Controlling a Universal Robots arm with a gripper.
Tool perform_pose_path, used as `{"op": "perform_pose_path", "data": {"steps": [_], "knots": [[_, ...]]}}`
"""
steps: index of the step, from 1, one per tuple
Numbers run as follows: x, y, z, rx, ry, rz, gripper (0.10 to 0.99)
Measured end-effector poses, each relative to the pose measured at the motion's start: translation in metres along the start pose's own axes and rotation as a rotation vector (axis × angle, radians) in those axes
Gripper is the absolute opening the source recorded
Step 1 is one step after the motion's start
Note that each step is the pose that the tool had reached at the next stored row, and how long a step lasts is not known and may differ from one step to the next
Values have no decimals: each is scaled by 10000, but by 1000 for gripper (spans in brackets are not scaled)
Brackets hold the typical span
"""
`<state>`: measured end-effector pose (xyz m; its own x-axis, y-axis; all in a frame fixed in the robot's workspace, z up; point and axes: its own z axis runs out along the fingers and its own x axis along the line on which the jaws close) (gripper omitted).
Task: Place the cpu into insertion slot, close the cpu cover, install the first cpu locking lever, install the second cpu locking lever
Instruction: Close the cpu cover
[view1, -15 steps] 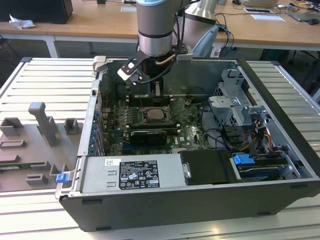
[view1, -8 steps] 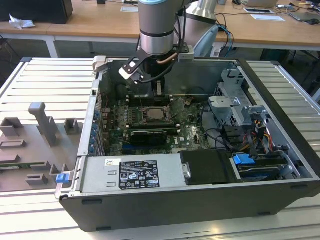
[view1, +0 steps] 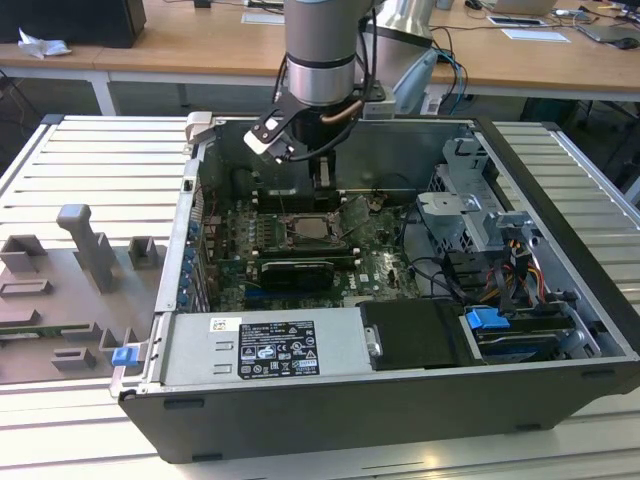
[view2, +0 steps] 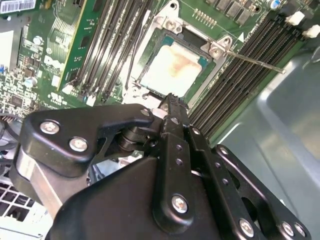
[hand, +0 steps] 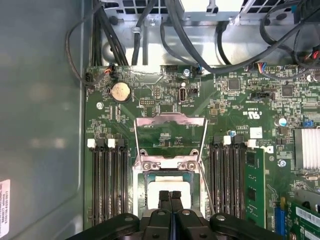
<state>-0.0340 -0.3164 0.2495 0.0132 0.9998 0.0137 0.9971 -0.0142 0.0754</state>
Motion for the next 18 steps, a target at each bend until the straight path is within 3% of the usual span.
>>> {"op": "perform_pose_path", "data": {"steps": [6, 10, 16, 18], "knots": [[1, 149, 7, 1, 0, -1, 106], [3, 158, -33, 0, -2, 1, 106], [6, 169, -188, 0, -2, 0, 106], [6, 184, -200, -1, 1, 1, 106]]}}
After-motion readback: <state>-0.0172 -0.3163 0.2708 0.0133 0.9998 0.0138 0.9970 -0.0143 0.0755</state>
